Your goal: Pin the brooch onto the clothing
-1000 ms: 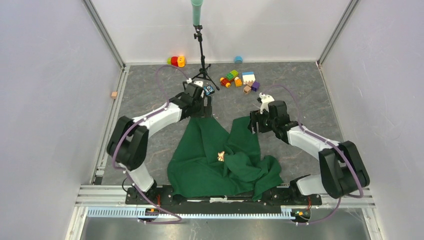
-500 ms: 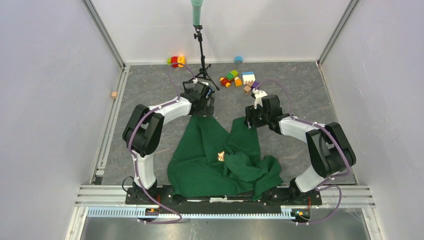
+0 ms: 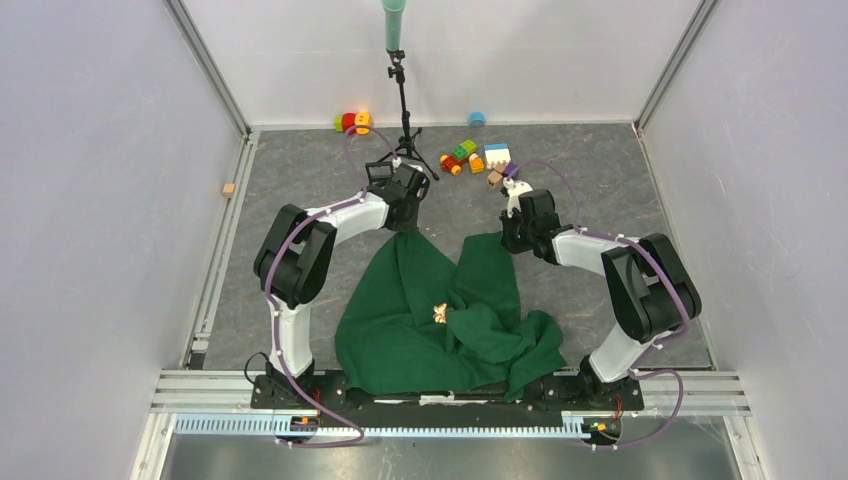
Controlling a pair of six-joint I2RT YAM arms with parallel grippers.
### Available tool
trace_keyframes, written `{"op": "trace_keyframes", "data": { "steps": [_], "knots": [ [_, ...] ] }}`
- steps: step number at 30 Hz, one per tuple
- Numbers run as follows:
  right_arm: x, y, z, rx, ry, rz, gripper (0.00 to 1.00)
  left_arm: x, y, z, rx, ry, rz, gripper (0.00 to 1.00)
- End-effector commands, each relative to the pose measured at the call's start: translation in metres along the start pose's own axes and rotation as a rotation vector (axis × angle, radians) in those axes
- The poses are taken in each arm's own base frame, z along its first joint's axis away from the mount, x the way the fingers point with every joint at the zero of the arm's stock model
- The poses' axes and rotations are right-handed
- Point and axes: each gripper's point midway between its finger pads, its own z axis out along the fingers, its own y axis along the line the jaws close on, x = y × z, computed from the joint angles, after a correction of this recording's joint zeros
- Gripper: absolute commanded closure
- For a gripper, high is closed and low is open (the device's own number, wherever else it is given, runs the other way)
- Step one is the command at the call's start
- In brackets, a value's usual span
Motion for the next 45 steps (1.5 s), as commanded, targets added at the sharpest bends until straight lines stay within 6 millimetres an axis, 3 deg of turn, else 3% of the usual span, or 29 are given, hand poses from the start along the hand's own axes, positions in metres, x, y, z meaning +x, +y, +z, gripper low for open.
{"op": "trace_keyframes", "data": {
  "steps": [1,3,7,11,15,20,22,26,30,33,36,38,41,45],
  "knots": [
    [-0.01,-0.007,0.002,0.042,-0.019,-0.003,0.99,0.008,0.022,0.008,-0.093,0.028,0.026,0.83],
    [-0.017,-0.016,-0.002,0.079,-0.029,-0.009,1.0,0.004,0.034,0.004,-0.126,0.004,-0.001,0.97],
    [-0.042,-0.046,-0.014,0.181,-0.076,-0.011,1.0,-0.005,0.065,-0.01,-0.175,-0.068,-0.089,0.98],
    [-0.067,-0.09,-0.032,0.33,-0.123,-0.005,1.0,-0.01,0.105,-0.025,-0.218,-0.148,-0.238,0.98],
    [-0.072,-0.149,-0.053,0.532,-0.112,0.029,1.0,-0.007,0.151,-0.041,-0.263,-0.227,-0.396,0.98],
    [-0.076,-0.21,-0.072,0.657,-0.128,0.123,1.0,0.001,0.199,-0.052,-0.284,-0.289,-0.585,0.98],
    [-0.079,-0.235,-0.084,0.702,-0.142,0.164,1.0,0.001,0.213,-0.056,-0.292,-0.296,-0.625,0.98],
    [-0.093,-0.261,-0.105,0.738,-0.195,0.205,1.0,-0.01,0.222,-0.07,-0.292,-0.347,-0.647,0.98],
    [-0.13,-0.257,-0.124,0.668,-0.304,0.183,1.0,-0.044,0.208,-0.097,-0.168,-0.47,-0.627,0.98],
    [-0.163,-0.235,-0.137,0.552,-0.395,0.127,1.0,-0.077,0.19,-0.13,-0.037,-0.569,-0.577,0.98],
    [-0.203,-0.212,-0.165,0.458,-0.535,0.075,1.0,-0.103,0.178,-0.174,0.044,-0.679,-0.515,0.98],
    [-0.225,-0.199,-0.192,0.437,-0.612,0.044,1.0,-0.118,0.176,-0.211,0.06,-0.756,-0.465,0.98],
    [-0.255,-0.179,-0.247,0.443,-0.738,-0.025,1.0,-0.134,0.166,-0.273,0.098,-0.839,-0.356,0.98],
    [-0.29,-0.14,-0.327,0.428,-0.898,-0.174,1.0,-0.142,0.155,-0.344,0.127,-0.934,-0.239,0.98]
  ]
}}
